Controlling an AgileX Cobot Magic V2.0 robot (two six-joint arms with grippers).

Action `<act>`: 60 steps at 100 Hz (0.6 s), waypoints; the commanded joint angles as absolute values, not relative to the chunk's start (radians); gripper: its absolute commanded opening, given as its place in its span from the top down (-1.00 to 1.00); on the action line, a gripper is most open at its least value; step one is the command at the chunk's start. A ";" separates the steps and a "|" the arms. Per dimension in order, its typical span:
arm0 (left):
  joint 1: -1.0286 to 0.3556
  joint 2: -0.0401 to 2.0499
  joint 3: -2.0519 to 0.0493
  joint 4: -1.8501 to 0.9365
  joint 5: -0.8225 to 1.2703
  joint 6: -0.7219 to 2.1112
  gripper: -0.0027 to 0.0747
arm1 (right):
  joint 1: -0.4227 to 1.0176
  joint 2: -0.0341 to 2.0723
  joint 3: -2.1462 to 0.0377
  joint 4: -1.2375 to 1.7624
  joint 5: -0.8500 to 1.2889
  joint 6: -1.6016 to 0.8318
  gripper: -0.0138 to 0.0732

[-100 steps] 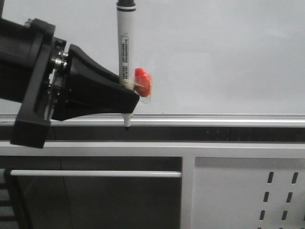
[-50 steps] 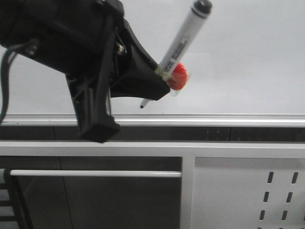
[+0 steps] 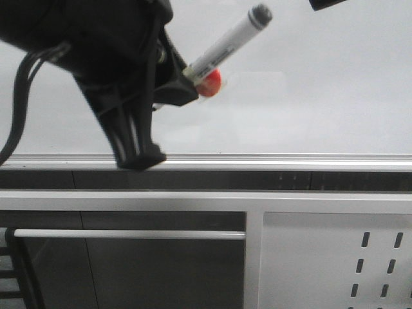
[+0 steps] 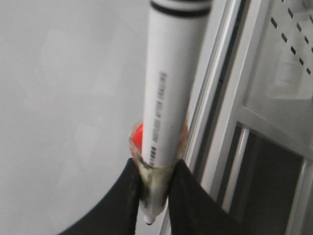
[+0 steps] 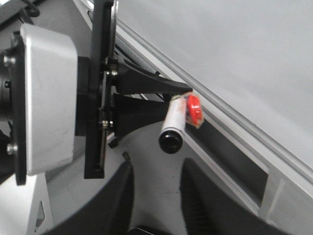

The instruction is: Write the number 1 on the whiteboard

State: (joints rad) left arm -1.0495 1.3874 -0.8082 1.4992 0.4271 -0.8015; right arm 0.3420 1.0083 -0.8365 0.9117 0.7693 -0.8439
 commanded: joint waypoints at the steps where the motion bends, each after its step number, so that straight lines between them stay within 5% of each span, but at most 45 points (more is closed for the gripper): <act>1: -1.059 1.353 -0.864 1.498 0.454 -0.812 0.98 | 0.344 0.999 -0.872 0.983 0.726 -0.848 0.01; 60: -1.150 1.418 -0.961 1.499 0.529 -0.806 0.98 | 0.344 1.046 -0.872 0.989 0.701 -0.848 0.01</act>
